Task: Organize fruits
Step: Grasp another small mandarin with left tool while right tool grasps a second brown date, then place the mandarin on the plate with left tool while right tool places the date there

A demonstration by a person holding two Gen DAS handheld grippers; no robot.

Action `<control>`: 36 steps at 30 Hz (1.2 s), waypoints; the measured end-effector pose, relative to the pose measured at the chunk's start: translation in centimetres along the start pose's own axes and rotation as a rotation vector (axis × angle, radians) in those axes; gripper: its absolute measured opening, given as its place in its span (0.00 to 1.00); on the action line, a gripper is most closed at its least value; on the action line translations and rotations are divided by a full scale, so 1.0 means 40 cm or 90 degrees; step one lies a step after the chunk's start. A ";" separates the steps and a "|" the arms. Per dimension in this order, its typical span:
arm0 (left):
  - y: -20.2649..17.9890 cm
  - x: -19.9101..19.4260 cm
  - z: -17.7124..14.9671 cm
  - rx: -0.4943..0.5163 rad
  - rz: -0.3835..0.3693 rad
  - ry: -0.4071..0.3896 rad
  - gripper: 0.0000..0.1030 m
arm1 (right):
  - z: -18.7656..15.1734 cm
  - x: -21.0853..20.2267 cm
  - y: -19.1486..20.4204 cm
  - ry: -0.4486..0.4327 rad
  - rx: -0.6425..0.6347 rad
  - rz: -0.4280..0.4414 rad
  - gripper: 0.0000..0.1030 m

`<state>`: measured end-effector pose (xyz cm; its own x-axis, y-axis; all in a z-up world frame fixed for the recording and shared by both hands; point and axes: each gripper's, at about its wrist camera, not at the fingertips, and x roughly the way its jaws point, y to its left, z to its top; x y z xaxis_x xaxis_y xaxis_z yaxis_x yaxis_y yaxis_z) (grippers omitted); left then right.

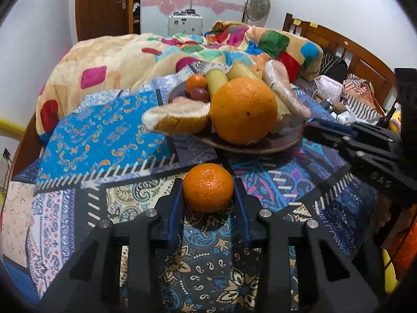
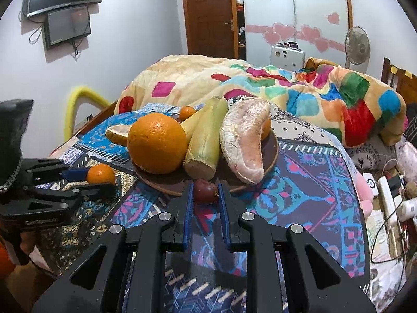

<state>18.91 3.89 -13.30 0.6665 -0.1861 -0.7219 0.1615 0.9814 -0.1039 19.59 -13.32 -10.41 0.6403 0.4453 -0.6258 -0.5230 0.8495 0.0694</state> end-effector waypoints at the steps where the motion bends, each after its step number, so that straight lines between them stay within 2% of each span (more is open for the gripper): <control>1: 0.002 -0.004 0.004 0.000 0.000 -0.004 0.36 | 0.001 0.003 0.000 0.001 -0.003 -0.003 0.17; 5: 0.010 -0.028 0.035 0.001 -0.002 -0.025 0.36 | 0.009 0.021 0.002 0.011 -0.019 -0.019 0.17; 11: 0.028 -0.044 0.109 0.006 0.020 -0.050 0.36 | 0.014 0.034 -0.009 0.017 -0.006 -0.018 0.19; 14: 0.034 -0.041 0.139 0.002 0.022 -0.058 0.36 | 0.017 0.028 -0.016 0.011 0.003 -0.010 0.33; 16: 0.037 -0.033 0.157 -0.001 0.022 -0.058 0.36 | 0.020 0.022 -0.015 0.003 0.003 -0.009 0.37; 24: 0.028 0.027 0.227 0.002 0.018 -0.042 0.36 | 0.022 -0.003 -0.013 -0.026 -0.012 -0.005 0.38; 28: 0.022 0.062 0.246 0.010 0.032 -0.032 0.36 | 0.030 -0.005 -0.020 -0.037 -0.012 0.005 0.38; 36: 0.052 0.141 0.273 -0.015 0.013 0.021 0.36 | 0.033 -0.011 -0.027 -0.057 -0.012 0.020 0.39</control>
<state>30.97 4.38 -10.11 0.6452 -0.1641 -0.7461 0.1308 0.9860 -0.1038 20.60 -14.05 -9.20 0.6709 0.4954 -0.5518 -0.5536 0.8297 0.0718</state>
